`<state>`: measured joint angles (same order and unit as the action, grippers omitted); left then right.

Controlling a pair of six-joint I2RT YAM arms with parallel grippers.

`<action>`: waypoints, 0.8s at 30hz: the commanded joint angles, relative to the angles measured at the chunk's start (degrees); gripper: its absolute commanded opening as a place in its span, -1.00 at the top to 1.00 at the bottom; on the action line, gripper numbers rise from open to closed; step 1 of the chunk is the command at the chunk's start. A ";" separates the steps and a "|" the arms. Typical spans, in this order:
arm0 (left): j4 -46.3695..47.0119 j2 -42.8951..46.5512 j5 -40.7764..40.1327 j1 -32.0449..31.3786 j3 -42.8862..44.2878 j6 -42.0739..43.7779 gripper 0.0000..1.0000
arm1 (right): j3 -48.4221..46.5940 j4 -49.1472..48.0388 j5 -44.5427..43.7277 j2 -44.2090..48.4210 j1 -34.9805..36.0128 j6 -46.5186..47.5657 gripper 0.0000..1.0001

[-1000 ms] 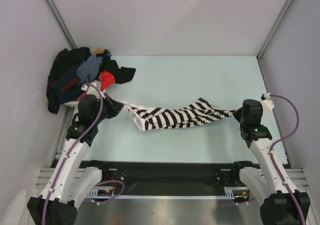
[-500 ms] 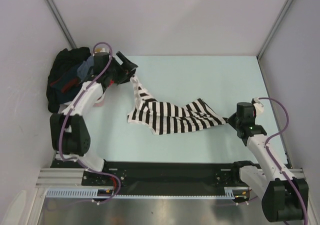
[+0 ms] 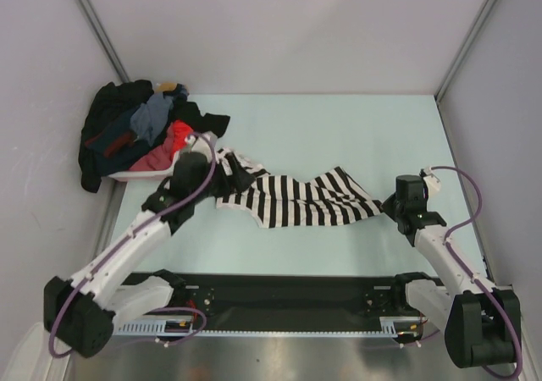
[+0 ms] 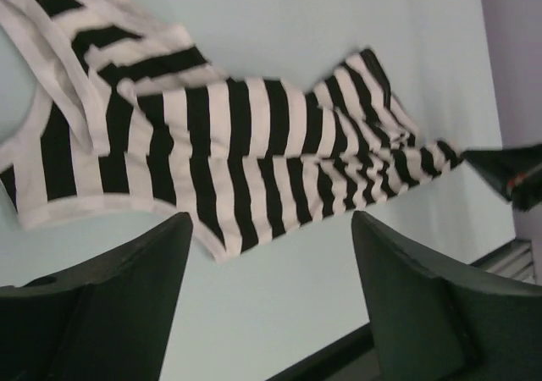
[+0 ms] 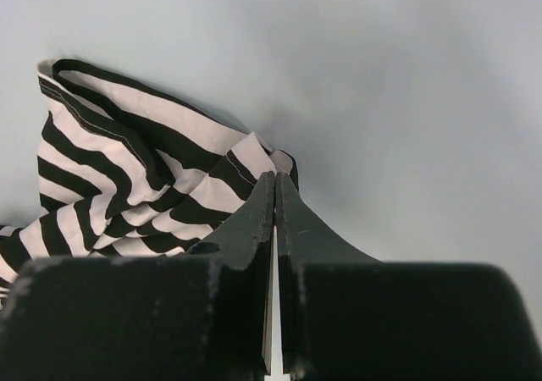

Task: Fold and stack the tank tops
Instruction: Flatten the tank top out

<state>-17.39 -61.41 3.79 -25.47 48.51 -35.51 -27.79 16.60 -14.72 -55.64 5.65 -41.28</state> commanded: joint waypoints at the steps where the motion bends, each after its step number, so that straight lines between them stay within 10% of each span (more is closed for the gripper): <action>1: 4.80 7.23 -1.25 -3.70 -12.19 -3.84 -0.59 | 0.19 -2.80 -0.66 0.26 0.24 1.29 1.00; 24: 19.93 -15.67 -3.61 -14.78 -17.22 -9.93 -0.32 | 2.30 -4.38 -0.22 1.14 0.68 2.25 1.00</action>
<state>-1.76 -75.77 2.09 -39.83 29.30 -43.68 -25.87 14.20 -14.72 -55.46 5.96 -39.99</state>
